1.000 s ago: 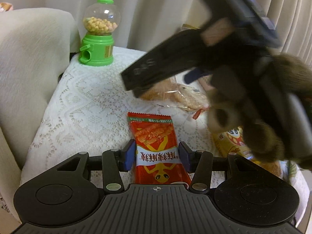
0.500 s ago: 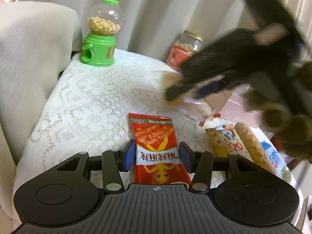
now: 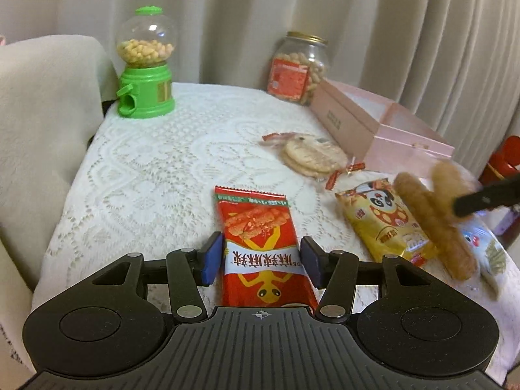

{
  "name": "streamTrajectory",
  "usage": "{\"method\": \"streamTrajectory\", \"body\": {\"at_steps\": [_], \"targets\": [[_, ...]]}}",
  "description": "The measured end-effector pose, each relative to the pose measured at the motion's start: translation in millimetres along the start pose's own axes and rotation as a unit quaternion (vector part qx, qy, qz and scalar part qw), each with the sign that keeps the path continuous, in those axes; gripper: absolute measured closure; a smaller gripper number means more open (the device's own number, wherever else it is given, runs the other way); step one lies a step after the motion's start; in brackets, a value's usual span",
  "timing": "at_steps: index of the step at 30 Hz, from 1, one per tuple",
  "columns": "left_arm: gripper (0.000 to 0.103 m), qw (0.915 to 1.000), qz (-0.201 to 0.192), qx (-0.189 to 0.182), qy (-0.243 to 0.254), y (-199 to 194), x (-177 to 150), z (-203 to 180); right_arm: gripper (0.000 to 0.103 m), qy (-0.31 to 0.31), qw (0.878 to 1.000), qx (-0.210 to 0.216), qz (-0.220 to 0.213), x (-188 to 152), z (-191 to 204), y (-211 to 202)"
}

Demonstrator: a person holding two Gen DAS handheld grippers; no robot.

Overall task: Organize snacks
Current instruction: 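Grasp the barcode bread packet with the right gripper while the left lifts the red packet, then carry both packets over the pink box and open both grippers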

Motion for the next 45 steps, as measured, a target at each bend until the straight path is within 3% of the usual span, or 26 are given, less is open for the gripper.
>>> {"method": "streamTrajectory", "body": {"at_steps": [4, 8, 13, 21, 27, 30, 33, 35, 41, 45], "targets": [[0.051, 0.9996, 0.006, 0.014, -0.024, -3.5, 1.2, -1.2, 0.05, 0.024, 0.999, -0.012, -0.023, -14.7, -22.7, -14.7], [0.054, 0.9985, 0.011, -0.016, -0.052, -13.0, 6.5, -11.0, 0.05, 0.028, 0.998, -0.003, -0.055, -22.3, -33.9, -28.9], [0.054, 0.9969, -0.024, -0.046, -0.059, -34.9, 24.2, -37.4, 0.05, 0.029, 0.995, 0.001, -0.099, -23.0, -43.1, -41.9], [0.054, 0.9831, -0.086, -0.137, -0.086, -65.8, 110.8, -91.3, 0.05, 0.047, 0.987, 0.016, -0.154, -13.0, -65.8, -58.4], [0.053, 0.9829, -0.109, -0.144, -0.036, -31.3, 183.7, -149.1, 0.05, 0.062, 0.981, 0.019, -0.182, -6.4, -84.9, -66.6], [0.051, 0.9848, -0.057, -0.163, -0.018, 26.2, 210.2, -183.3, 0.05, 0.063, 0.981, 0.017, -0.184, -7.0, -88.7, -62.5], [0.054, 0.9927, -0.047, -0.111, -0.003, 72.2, 215.6, -185.2, 0.05, 0.068, 0.981, 0.014, -0.179, -7.5, -91.3, -54.9], [0.054, 0.995, -0.048, -0.088, 0.003, 80.5, 213.8, -185.7, 0.05, 0.071, 0.981, 0.015, -0.178, -10.0, -93.9, -54.6], [0.054, 0.9981, -0.041, -0.036, 0.028, 63.9, 202.5, -170.6, 0.05, 0.087, 0.981, 0.011, -0.174, -3.2, -107.8, -55.7], [0.054, 0.9976, -0.041, -0.019, 0.053, 47.5, 194.7, -156.5, 0.05, 0.082, 0.975, 0.01, -0.209, 25.7, -110.3, -73.4]]}}
Point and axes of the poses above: each gripper's, at about its wrist camera, not at the fingertips, and y roughly the way its jaws point, z to its left, x to its top, the point moved 8 cm from there along y, roughly the way its jaws point, and after that the axes turned 2 degrees about -z, right-handed, at the moved point
